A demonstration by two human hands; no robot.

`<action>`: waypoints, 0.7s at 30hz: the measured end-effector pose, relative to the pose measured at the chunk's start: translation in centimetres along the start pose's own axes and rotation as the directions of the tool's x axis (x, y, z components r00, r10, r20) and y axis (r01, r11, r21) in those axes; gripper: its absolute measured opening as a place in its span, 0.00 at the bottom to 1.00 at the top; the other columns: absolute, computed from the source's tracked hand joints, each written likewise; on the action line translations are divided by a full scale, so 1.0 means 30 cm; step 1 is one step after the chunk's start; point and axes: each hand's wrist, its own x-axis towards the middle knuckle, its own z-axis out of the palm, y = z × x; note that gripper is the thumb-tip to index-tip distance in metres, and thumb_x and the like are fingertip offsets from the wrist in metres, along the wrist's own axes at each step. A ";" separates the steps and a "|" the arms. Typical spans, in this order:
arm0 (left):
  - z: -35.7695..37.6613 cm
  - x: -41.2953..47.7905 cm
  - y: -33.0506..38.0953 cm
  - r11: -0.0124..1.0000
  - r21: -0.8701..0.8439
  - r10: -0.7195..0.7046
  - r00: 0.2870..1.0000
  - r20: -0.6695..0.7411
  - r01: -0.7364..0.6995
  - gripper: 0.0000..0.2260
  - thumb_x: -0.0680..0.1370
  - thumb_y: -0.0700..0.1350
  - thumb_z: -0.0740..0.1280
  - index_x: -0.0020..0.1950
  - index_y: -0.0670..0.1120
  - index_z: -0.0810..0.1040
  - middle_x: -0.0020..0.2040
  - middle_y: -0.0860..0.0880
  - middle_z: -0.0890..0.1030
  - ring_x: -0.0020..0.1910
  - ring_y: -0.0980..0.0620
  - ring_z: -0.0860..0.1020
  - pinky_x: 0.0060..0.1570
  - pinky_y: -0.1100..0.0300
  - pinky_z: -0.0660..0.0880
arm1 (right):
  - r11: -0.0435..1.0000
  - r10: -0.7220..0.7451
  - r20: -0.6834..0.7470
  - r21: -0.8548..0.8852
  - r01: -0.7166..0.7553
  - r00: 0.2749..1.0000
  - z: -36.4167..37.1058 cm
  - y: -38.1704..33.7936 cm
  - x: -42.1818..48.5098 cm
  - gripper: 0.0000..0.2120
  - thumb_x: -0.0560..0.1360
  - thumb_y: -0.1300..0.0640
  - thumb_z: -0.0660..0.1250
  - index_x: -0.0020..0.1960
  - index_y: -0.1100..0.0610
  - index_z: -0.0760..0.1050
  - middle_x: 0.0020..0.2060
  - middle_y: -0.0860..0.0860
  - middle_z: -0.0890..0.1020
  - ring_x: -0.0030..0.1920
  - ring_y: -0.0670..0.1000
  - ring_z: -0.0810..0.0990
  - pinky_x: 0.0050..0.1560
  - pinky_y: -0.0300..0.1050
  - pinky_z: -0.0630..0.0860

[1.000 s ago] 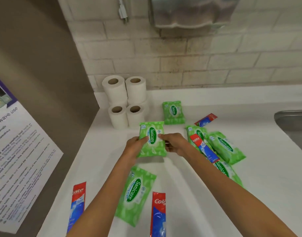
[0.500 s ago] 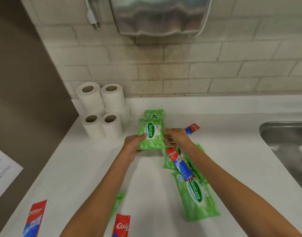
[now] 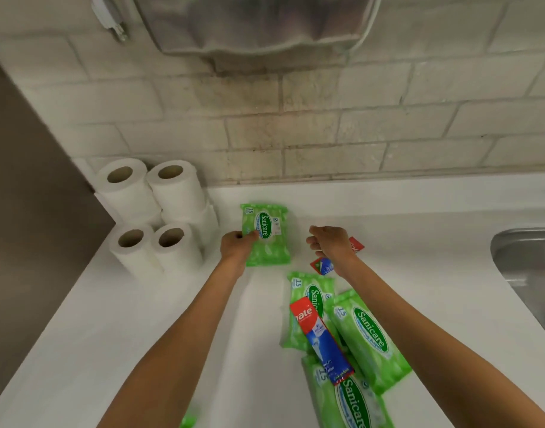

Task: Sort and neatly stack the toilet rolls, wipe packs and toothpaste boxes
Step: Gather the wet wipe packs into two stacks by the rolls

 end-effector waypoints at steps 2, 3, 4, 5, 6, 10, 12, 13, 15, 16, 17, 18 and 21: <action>0.025 0.032 0.003 0.999 0.044 0.010 1.000 -0.013 -0.009 0.11 0.74 0.41 0.69 0.32 0.45 0.74 0.32 0.48 0.75 0.32 0.51 0.72 0.35 0.59 0.69 | 1.000 -0.003 -0.004 -0.007 0.003 1.000 -0.001 0.006 0.026 0.15 0.77 0.60 0.61 0.32 0.57 0.71 0.30 0.52 0.75 0.29 0.48 0.68 0.30 0.39 0.63; 0.035 0.048 0.002 0.998 0.065 0.018 1.000 -0.017 -0.017 0.12 0.74 0.42 0.69 0.32 0.45 0.74 0.32 0.48 0.74 0.32 0.51 0.71 0.34 0.59 0.68 | 1.000 -0.002 -0.005 -0.010 0.002 1.000 0.000 0.009 0.037 0.14 0.77 0.60 0.61 0.32 0.57 0.72 0.30 0.52 0.76 0.29 0.48 0.68 0.31 0.39 0.64; 0.044 0.063 -0.001 0.996 0.090 0.024 1.000 -0.017 -0.023 0.12 0.74 0.42 0.69 0.31 0.45 0.73 0.32 0.48 0.74 0.32 0.50 0.72 0.34 0.59 0.69 | 1.000 -0.001 -0.006 -0.010 0.001 1.000 0.001 0.012 0.046 0.14 0.77 0.59 0.61 0.32 0.57 0.73 0.30 0.52 0.76 0.29 0.48 0.69 0.32 0.39 0.65; 0.050 0.070 -0.004 0.993 0.114 0.033 0.999 -0.018 -0.031 0.12 0.74 0.43 0.69 0.31 0.45 0.73 0.31 0.47 0.74 0.32 0.50 0.72 0.35 0.59 0.70 | 1.000 0.002 -0.009 -0.009 -0.002 1.000 0.002 0.015 0.053 0.14 0.77 0.59 0.61 0.32 0.57 0.73 0.31 0.52 0.77 0.30 0.48 0.69 0.32 0.39 0.66; 0.056 0.074 -0.006 0.990 0.138 0.045 0.999 -0.022 -0.041 0.13 0.74 0.43 0.69 0.30 0.45 0.73 0.31 0.48 0.74 0.31 0.51 0.72 0.33 0.60 0.69 | 1.000 0.008 -0.012 -0.008 -0.008 1.000 0.004 0.017 0.059 0.14 0.77 0.59 0.61 0.33 0.56 0.74 0.31 0.52 0.77 0.30 0.48 0.70 0.33 0.39 0.67; 0.073 0.086 -0.024 0.955 0.285 0.106 0.992 -0.066 -0.083 0.12 0.76 0.46 0.66 0.34 0.42 0.73 0.32 0.49 0.73 0.29 0.53 0.71 0.27 0.62 0.64 | 1.000 0.012 -0.013 -0.016 -0.012 1.000 0.007 0.035 0.086 0.13 0.77 0.58 0.61 0.34 0.56 0.75 0.32 0.52 0.78 0.31 0.48 0.71 0.33 0.39 0.68; 0.074 0.082 -0.032 0.917 0.384 0.152 0.985 -0.082 -0.109 0.12 0.75 0.48 0.66 0.45 0.39 0.78 0.41 0.45 0.79 0.37 0.48 0.77 0.31 0.60 0.70 | 1.000 0.006 -0.015 -0.018 -0.007 1.000 0.009 0.042 0.093 0.12 0.77 0.58 0.61 0.35 0.56 0.75 0.34 0.53 0.78 0.31 0.48 0.72 0.33 0.39 0.69; 0.072 0.085 -0.040 0.897 0.428 0.161 0.983 -0.090 -0.108 0.14 0.75 0.49 0.66 0.51 0.39 0.78 0.49 0.43 0.79 0.46 0.44 0.79 0.39 0.57 0.75 | 1.000 0.004 -0.017 -0.020 -0.005 1.000 0.011 0.043 0.094 0.12 0.77 0.58 0.61 0.36 0.56 0.75 0.34 0.53 0.78 0.31 0.48 0.72 0.34 0.39 0.69; 0.068 0.074 -0.046 0.857 0.503 0.187 0.978 -0.093 -0.116 0.20 0.76 0.50 0.65 0.63 0.40 0.73 0.61 0.40 0.74 0.60 0.41 0.74 0.56 0.51 0.74 | 1.000 0.004 -0.018 -0.025 -0.005 1.000 0.013 0.045 0.094 0.11 0.77 0.58 0.61 0.36 0.56 0.75 0.34 0.52 0.78 0.32 0.48 0.72 0.35 0.39 0.70; 0.069 0.064 -0.048 0.830 0.542 0.213 0.973 -0.083 -0.135 0.23 0.77 0.51 0.64 0.68 0.40 0.68 0.64 0.39 0.70 0.64 0.40 0.70 0.60 0.49 0.71 | 1.000 0.004 -0.017 -0.025 -0.004 1.000 0.013 0.045 0.092 0.12 0.77 0.59 0.61 0.36 0.56 0.75 0.33 0.52 0.78 0.32 0.48 0.72 0.35 0.40 0.70; 0.070 0.052 -0.051 0.798 0.580 0.246 0.967 -0.065 -0.164 0.27 0.77 0.53 0.64 0.71 0.41 0.64 0.67 0.39 0.67 0.66 0.40 0.67 0.62 0.48 0.68 | 1.000 0.003 -0.018 -0.023 -0.003 1.000 0.013 0.046 0.091 0.12 0.77 0.59 0.61 0.35 0.56 0.75 0.33 0.52 0.78 0.32 0.48 0.72 0.36 0.40 0.70; 0.075 0.039 -0.052 0.766 0.612 0.283 0.958 -0.042 -0.199 0.30 0.76 0.55 0.64 0.73 0.43 0.60 0.69 0.40 0.65 0.68 0.40 0.65 0.64 0.47 0.67 | 1.000 0.003 -0.019 -0.020 -0.003 1.000 0.012 0.047 0.090 0.12 0.77 0.59 0.61 0.35 0.56 0.75 0.33 0.52 0.78 0.32 0.48 0.72 0.36 0.40 0.70; 0.102 0.004 -0.072 0.674 0.684 0.340 0.939 0.046 -0.278 0.41 0.70 0.63 0.67 0.76 0.48 0.53 0.72 0.42 0.61 0.71 0.41 0.61 0.66 0.46 0.65 | 1.000 0.009 -0.022 -0.005 -0.009 1.000 0.014 0.054 0.087 0.10 0.77 0.59 0.61 0.38 0.58 0.76 0.33 0.52 0.78 0.32 0.48 0.72 0.35 0.40 0.70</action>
